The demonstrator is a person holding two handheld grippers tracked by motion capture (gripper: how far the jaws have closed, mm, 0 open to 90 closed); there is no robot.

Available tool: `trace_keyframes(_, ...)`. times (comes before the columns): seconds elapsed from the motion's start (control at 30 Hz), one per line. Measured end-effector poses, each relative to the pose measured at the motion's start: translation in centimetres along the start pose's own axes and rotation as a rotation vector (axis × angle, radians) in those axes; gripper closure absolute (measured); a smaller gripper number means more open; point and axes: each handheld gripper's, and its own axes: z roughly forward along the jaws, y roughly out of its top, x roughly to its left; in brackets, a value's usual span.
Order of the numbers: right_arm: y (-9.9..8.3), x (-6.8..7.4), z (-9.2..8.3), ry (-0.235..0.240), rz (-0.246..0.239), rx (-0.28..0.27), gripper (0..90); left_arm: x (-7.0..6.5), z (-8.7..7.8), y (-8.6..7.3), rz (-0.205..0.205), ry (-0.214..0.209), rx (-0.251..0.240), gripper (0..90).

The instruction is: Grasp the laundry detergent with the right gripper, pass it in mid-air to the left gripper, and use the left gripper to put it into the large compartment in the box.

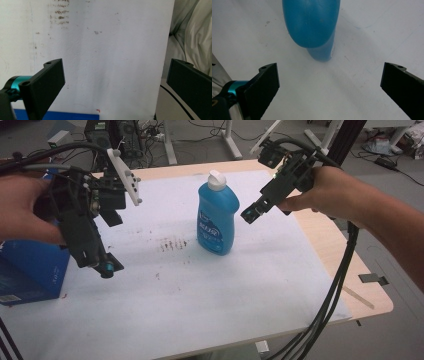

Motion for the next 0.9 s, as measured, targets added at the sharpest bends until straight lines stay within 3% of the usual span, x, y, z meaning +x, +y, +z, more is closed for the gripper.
trace_keyframes(0.23, -0.8, 0.1, 0.6, -0.003, 0.008, -0.067, 1.1, 0.2, 0.1, -0.1, -0.002, -0.002, 0.000, 1.7)
trace_keyframes(0.27, -1.4, -0.1, 1.0, 0.007, 0.028, -0.115, 1.1, 0.2, 0.2, -0.1, -0.002, -0.005, 0.000, 1.7)
trace_keyframes(0.4, -2.1, -0.3, 1.3, 0.020, 0.049, -0.156, 1.1, 0.3, 0.2, -0.1, -0.001, -0.009, 0.004, 1.7)
trace_keyframes(0.5, -3.1, -0.5, 1.8, 0.034, 0.066, -0.222, 1.1, 0.4, 0.2, -0.2, -0.004, -0.009, 0.002, 1.7)
trace_keyframes(0.9, -4.3, 0.1, 3.8, 0.016, 0.067, -0.322, 1.1, 0.7, 0.4, -0.3, -0.007, -0.014, 0.004, 1.7)
